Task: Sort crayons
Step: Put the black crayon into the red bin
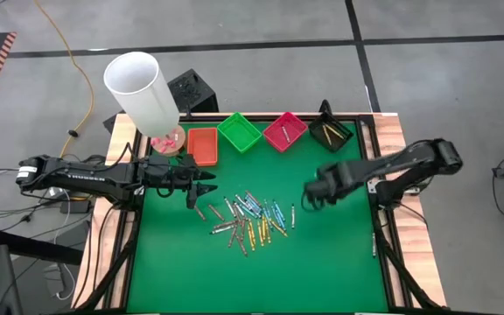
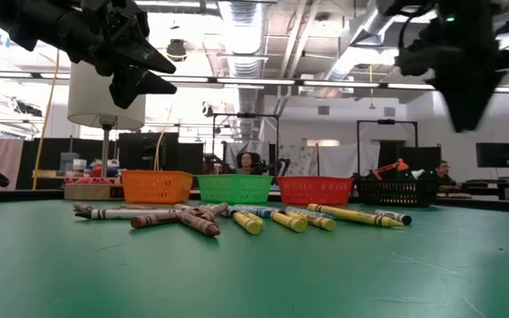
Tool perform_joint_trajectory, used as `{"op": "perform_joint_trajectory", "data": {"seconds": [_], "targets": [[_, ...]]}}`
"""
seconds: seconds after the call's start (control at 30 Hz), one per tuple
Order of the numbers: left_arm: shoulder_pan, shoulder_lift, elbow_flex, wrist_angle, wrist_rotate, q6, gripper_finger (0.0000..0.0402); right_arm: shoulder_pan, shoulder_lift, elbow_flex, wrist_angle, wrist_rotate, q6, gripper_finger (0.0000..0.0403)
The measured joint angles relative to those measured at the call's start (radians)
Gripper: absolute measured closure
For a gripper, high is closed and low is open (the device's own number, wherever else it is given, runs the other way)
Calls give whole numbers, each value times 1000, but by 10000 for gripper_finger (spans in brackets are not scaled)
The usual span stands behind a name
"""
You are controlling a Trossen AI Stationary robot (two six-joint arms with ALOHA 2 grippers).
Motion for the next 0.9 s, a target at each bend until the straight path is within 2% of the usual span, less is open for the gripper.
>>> {"op": "perform_joint_trajectory", "data": {"seconds": [0.2, 0.43, 0.63, 0.9], "targets": [[0, 0, 0, 1, 0, -1, 210, 161, 192, 0, -60, -187, 96, 319], [0, 0, 0, 12, -1, -10, 210, 299, 360, 0, -95, -385, 172, 394], [0, 0, 0, 12, -33, -27, 210, 398, 414, 0, -102, -513, 261, 402], [0, 0, 0, 17, -57, -30, 210, 523, 412, 0, -58, -581, 487, 403]]}}
